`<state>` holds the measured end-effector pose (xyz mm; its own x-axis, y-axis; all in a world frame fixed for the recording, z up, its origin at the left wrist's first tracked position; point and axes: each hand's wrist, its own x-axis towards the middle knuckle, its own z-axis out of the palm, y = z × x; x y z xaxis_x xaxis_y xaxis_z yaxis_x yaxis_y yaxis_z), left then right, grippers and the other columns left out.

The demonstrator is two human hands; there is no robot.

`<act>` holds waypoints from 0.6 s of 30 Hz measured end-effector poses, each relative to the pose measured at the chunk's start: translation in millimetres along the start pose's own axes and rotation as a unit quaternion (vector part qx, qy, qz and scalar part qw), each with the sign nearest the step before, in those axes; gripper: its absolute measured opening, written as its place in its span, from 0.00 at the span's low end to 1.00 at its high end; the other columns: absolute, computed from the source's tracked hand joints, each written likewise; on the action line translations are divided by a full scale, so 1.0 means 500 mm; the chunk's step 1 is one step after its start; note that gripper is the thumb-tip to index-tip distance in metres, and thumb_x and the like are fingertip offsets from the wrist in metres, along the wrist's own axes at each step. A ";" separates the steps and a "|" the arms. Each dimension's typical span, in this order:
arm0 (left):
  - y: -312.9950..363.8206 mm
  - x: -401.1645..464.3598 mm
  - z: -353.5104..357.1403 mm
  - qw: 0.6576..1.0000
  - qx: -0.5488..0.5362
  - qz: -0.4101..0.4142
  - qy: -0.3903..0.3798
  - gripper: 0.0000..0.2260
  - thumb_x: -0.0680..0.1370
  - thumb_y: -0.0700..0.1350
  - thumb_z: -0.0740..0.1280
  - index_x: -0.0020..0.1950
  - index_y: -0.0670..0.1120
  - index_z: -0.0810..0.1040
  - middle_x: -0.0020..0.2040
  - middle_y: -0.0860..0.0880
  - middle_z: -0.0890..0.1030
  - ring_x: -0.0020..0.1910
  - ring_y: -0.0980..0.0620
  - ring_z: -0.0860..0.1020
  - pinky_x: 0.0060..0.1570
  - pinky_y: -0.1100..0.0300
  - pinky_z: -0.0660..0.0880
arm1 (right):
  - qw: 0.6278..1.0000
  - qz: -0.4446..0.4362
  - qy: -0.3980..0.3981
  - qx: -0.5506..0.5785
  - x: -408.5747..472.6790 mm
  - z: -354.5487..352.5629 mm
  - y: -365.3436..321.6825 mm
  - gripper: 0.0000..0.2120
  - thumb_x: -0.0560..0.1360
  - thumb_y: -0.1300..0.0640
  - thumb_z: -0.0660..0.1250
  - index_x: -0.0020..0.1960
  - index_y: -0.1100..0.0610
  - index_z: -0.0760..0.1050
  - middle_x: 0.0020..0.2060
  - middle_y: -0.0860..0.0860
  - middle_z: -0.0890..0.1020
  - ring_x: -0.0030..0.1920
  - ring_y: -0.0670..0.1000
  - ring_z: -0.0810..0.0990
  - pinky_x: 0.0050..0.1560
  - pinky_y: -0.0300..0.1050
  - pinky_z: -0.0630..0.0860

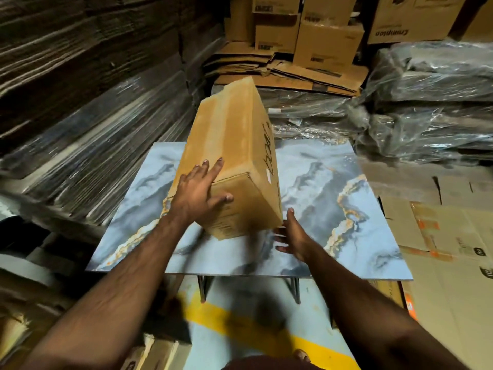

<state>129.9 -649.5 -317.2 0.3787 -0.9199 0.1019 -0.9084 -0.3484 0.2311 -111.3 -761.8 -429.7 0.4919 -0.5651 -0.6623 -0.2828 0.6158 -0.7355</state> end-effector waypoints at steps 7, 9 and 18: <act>-0.091 -0.057 0.010 0.935 -0.331 -0.105 0.075 0.41 0.70 0.63 0.71 0.79 0.58 0.57 0.73 0.52 0.71 0.70 0.53 0.71 0.69 0.50 0.69 | 0.990 -0.140 0.002 0.035 -0.029 0.079 -0.091 0.27 0.80 0.33 0.50 0.72 0.47 0.65 0.65 0.49 0.77 0.66 0.51 0.75 0.65 0.58 0.69; -0.083 -0.078 0.018 0.874 -0.461 -0.132 0.086 0.36 0.70 0.61 0.71 0.76 0.58 0.63 0.66 0.54 0.78 0.63 0.54 0.78 0.65 0.48 0.74 | 0.976 -0.219 0.004 0.013 -0.043 0.095 -0.134 0.19 0.83 0.43 0.55 0.72 0.48 0.62 0.61 0.44 0.76 0.64 0.46 0.74 0.60 0.50 0.71; 0.031 -0.060 -0.006 0.583 -0.771 -0.203 0.155 0.15 0.84 0.54 0.55 0.66 0.51 0.74 0.55 0.52 0.85 0.52 0.54 0.83 0.53 0.47 0.80 | 0.823 -0.454 0.140 -0.310 -0.122 0.130 -0.334 0.41 0.72 0.40 0.67 0.79 0.50 0.56 0.69 0.52 0.65 0.69 0.54 0.63 0.71 0.62 0.64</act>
<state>105.1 -626.6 -314.0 0.7377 -0.6582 -0.1502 0.4176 0.2700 0.8676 -40.4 -794.3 -257.1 0.5484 -0.7952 0.2585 -0.3108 -0.4808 -0.8199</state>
